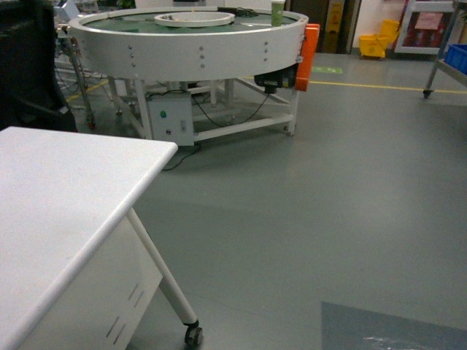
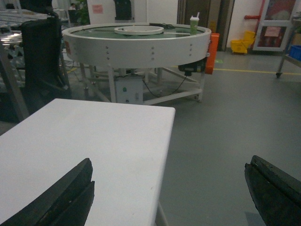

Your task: Pick red block from blue box to shelf

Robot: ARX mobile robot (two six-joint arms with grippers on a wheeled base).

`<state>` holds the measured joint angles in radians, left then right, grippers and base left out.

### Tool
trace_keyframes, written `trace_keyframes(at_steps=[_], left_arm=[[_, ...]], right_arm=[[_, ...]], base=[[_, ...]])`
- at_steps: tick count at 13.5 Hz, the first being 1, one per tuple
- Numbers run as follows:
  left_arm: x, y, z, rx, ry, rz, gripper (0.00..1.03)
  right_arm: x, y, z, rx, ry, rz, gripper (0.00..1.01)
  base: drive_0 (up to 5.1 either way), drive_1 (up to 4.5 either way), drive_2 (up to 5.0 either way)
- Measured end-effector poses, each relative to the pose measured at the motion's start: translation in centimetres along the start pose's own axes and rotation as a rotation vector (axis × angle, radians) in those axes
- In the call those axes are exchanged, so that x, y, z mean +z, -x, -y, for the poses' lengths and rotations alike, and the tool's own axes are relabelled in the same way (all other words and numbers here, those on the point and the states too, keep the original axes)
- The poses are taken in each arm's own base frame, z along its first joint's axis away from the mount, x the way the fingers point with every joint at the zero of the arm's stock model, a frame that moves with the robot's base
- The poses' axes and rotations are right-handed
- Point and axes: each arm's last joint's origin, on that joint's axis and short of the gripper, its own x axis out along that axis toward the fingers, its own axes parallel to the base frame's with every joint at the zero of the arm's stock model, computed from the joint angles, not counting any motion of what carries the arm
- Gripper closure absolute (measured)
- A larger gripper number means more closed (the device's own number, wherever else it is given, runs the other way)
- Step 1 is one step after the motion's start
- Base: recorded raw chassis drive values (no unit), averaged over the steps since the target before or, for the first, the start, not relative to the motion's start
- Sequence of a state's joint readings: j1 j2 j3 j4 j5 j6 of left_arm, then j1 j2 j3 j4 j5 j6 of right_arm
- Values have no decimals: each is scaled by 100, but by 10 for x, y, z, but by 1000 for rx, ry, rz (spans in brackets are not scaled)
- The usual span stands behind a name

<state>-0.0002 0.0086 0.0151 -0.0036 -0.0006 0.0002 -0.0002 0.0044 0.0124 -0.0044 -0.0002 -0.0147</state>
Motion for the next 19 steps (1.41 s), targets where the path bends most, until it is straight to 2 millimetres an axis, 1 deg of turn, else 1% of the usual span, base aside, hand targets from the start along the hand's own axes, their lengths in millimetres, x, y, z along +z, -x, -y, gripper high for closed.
trace_keyframes(at_steps=[15, 16, 17, 19], left_arm=[[0, 0, 0, 0, 0, 0, 5], [0, 0, 0, -5, 0, 0, 5], [0, 0, 0, -2, 0, 0, 5], [0, 0, 0, 0, 0, 1, 5]], right_arm=[[0, 0, 0, 0, 0, 0, 72], [0, 0, 0, -2, 0, 1, 72], [0, 0, 0, 0, 0, -2, 72], [0, 0, 0, 0, 0, 0, 72]], base=[[-158, -158, -158], [0, 0, 0], [300, 216, -490], [-5, 377, -386]])
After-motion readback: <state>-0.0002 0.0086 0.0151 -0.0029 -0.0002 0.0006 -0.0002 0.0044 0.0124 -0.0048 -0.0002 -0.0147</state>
